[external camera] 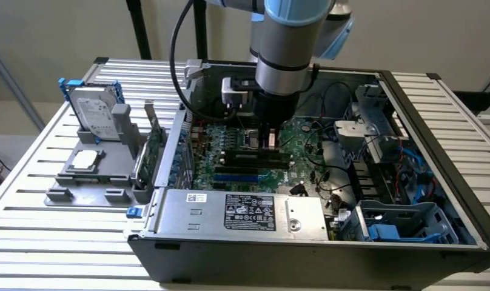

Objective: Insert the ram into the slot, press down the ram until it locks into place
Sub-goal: 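Insert the ram into the slot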

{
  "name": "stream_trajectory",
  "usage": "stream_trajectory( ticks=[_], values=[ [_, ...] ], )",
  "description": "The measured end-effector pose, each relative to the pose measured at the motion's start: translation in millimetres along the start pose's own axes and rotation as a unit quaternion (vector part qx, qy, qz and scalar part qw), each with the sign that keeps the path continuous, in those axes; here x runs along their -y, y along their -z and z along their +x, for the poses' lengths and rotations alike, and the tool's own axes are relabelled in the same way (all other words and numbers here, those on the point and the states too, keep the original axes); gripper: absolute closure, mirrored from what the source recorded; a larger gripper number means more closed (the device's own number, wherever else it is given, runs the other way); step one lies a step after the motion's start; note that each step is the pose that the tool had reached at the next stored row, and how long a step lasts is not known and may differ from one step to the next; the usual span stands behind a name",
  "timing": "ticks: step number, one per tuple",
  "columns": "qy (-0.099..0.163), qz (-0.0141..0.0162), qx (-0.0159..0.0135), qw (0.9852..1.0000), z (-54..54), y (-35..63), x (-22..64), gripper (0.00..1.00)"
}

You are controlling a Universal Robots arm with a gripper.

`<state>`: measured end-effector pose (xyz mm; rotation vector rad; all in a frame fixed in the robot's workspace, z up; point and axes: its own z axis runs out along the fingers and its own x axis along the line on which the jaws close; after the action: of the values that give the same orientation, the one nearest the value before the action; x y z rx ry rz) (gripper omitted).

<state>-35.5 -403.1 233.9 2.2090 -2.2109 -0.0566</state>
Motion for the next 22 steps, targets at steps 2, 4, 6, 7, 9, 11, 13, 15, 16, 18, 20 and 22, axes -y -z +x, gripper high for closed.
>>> stream_trajectory(
  ticks=[2, 4, 6, 7, 9, 11, 13, 15, 16, 18, 20, 22],
  values=[
    [0.0, 0.0, -0.0001, 1.0, 0.0, -0.9, 0.0, 0.87],
    [0.0, 0.0, -0.0003, 1.0, 0.0, -1.7, 0.0, 0.87],
    [0.0, 0.0, -0.0005, 1.0, 0.0, -2.3, 0.0, 0.87],
    [0.0, 0.0, -0.0005, 1.0, 0.0, -2.6, 0.0, 0.87],
    [0.0, 0.0001, -0.0006, 1.0, 0.0, -3.1, 0.0, 0.87],
    [0.0, 0.0002, -0.0006, 1.0, 0.0, -3.5, 0.0, 0.87],
    [0.0, 0.0004, -0.0007, 1.0, -0.1, -3.9, 0.1, 0.87],
    [0.0, 0.0006, -0.001, 1.0, -0.2, -4.2, 0.1, 0.87],
    [0.0, 0.0007, -0.0011, 1.0, -0.3, -4.3, 0.1, 0.87],
    [0.0, 0.001, -0.0012, 1.0, -0.6, -4.7, 0.1, 0.87],
    [0.0, 0.0012, -0.0014, 1.0, -1.1, -5.2, 0.1, 0.87],
    [0.0, 0.0015, -0.0015, 1.0, -1.8, -5.9, 0.1, 0.87]
  ],
)
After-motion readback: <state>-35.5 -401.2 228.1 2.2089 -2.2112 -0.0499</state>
